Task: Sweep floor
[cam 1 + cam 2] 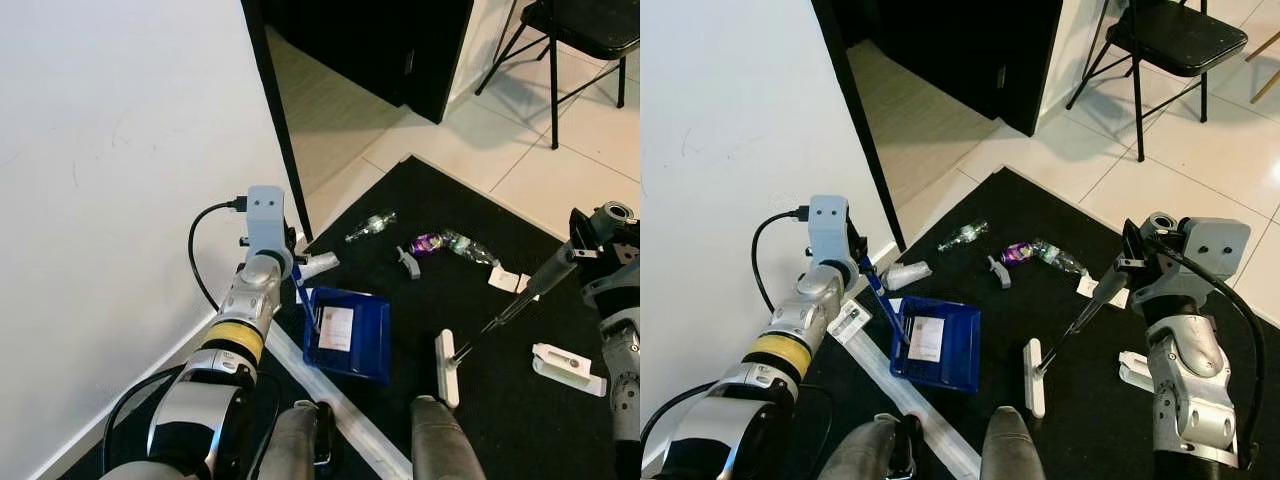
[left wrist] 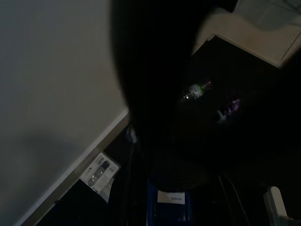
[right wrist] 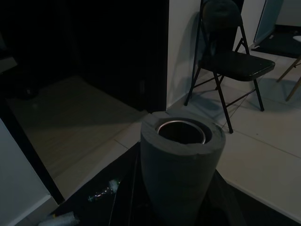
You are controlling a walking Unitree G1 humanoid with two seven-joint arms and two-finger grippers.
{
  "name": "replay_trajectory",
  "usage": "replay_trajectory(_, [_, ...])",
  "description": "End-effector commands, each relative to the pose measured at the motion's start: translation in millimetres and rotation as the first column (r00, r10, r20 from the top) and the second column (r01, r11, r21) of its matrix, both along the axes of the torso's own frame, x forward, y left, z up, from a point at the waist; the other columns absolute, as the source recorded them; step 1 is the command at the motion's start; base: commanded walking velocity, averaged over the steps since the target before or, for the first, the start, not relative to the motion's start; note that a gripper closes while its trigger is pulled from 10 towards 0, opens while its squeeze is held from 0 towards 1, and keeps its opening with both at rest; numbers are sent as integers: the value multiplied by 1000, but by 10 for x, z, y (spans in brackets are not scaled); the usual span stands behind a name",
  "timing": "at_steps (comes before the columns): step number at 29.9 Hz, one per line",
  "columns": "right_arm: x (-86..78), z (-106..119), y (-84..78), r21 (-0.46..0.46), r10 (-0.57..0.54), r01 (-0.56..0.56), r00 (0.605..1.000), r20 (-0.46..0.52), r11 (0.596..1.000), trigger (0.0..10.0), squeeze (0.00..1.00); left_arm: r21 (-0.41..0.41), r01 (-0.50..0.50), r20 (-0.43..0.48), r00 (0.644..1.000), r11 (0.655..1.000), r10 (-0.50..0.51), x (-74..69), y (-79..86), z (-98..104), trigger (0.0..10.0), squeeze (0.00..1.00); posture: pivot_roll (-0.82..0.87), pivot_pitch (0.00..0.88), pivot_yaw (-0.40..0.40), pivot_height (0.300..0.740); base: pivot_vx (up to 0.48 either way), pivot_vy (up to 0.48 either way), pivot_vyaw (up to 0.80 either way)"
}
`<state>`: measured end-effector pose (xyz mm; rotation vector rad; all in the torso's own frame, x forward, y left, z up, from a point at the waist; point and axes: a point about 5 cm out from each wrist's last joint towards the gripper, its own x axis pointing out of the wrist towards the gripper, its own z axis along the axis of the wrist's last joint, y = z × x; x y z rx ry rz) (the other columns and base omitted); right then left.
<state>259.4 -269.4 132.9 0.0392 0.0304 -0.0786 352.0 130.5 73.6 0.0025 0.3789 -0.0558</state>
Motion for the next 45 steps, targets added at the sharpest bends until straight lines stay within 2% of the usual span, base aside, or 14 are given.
replay_trajectory(1, [2,16,36,-1,10,-10,1000,24,1000,10000,0,40,3,-36,999,999,-2,-36,56,-65,10000,0,-214,137,101,740,0,0,0])
replay_trajectory(11, [-3,7,32,0,7,-7,1000,20,1000,10000,0,112,-4,-105,994,994,16,-144,92,-273,10000,0,-219,143,98,740,0,0,0])
replay_trajectory(12, [-2,8,34,0,7,-7,1000,21,1000,10000,0,117,1,-115,993,993,13,-159,91,-298,10000,1000,-219,143,98,740,0,0,0])
replay_trajectory(16, [-1,9,35,-1,8,-8,1000,21,1000,10000,0,124,0,-128,992,992,16,-186,102,-336,10000,1000,-221,145,96,740,0,0,0])
replay_trajectory(19, [-4,8,31,-1,7,-7,1000,20,1000,10000,0,117,-6,-105,994,993,18,-150,112,-281,10000,1000,-219,145,97,740,0,0,0])
replay_trajectory(20, [-4,8,31,-1,7,-7,1000,20,1000,10000,0,109,-7,-86,996,994,17,-123,115,-240,10000,0,-218,144,97,740,0,0,0])
replay_trajectory(24, [-3,8,37,-1,7,-7,1000,21,1000,10000,0,84,-10,-31,999,996,12,-41,123,-108,10000,0,-218,144,98,740,0,0,0])
replay_trajectory(25, [-5,8,40,1,7,-7,1000,22,1000,10000,0,73,-5,8,1000,997,4,20,143,2,10000,0,-216,145,104,740,0,0,0])
replay_trajectory(30, [-16,3,42,2,4,-4,1000,22,1000,10000,0,81,2,43,999,997,-6,72,202,110,10000,0,-215,146,107,740,0,0,0])
replay_trajectory(34, [-38,-9,32,4,-3,3,1000,20,1000,10000,0,104,9,67,998,995,-16,113,327,220,10000,0,-210,149,110,740,0,0,0])
replay_trajectory(40, [-33,-16,42,7,-2,2,1000,19,1000,10000,0,136,30,34,999,990,-35,88,349,171,10000,0,-206,148,111,740,0,0,0])
replay_trajectory(42, [-31,-17,45,8,-1,1,1000,20,1000,10000,0,158,75,-13,997,985,-74,40,319,89,10000,0,-206,148,111,740,0,0,0])
replay_trajectory(45, [-32,-16,44,8,-1,1,1000,20,1000,10000,0,170,102,-38,995,980,-96,10,303,46,10000,0,-207,149,110,740,0,0,0])
